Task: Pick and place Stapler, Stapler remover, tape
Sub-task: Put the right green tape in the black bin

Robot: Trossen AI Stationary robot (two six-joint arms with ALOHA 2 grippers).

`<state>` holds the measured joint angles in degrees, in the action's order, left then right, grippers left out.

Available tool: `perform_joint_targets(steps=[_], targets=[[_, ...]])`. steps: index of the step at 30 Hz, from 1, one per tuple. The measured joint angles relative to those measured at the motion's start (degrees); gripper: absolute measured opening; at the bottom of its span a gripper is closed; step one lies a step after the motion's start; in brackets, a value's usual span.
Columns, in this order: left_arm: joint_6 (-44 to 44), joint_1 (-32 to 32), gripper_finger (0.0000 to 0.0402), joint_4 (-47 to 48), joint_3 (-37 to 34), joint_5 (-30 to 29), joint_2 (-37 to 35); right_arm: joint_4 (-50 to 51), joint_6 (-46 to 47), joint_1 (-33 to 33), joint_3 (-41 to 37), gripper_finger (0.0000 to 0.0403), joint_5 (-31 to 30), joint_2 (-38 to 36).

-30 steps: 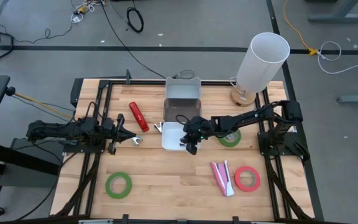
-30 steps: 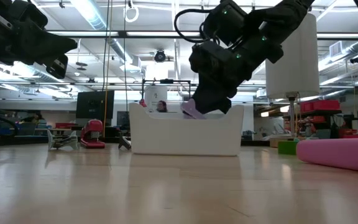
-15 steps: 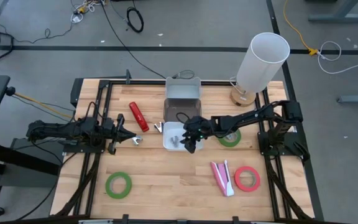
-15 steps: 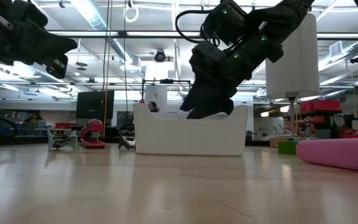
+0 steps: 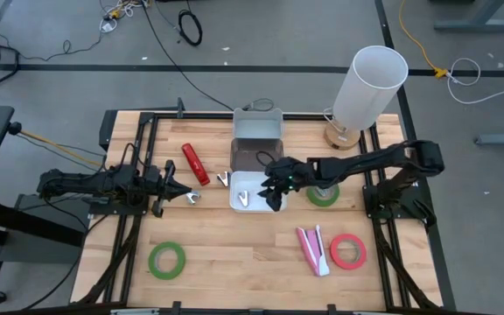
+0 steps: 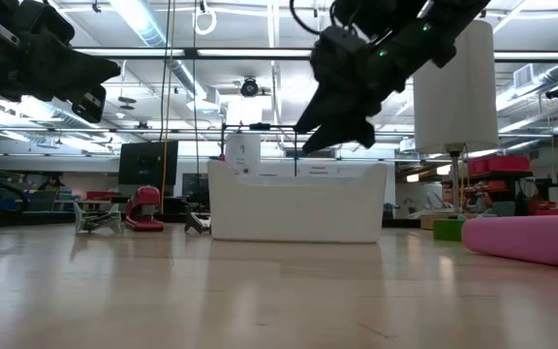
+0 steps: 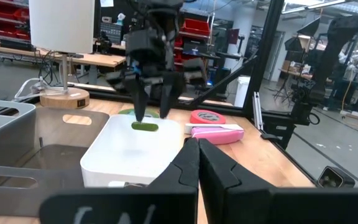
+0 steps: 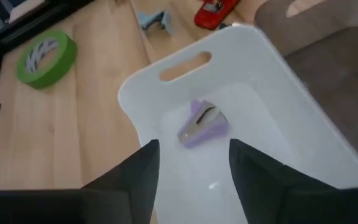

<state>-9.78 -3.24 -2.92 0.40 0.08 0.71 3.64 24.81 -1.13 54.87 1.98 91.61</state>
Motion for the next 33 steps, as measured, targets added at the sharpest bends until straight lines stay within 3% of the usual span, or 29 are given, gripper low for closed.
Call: perform_joint_targets(steps=[17,33], targets=[[-0.02,0.01,0.0003,0.02,-0.02,0.00,0.02,19.61,-0.36,0.09,-2.49,0.0185,-0.02,-13.77],[-0.02,0.02,0.0003,0.02,0.00,0.00,0.02,38.03,0.20,0.09,-2.54,0.0185,-0.02,-14.82]])
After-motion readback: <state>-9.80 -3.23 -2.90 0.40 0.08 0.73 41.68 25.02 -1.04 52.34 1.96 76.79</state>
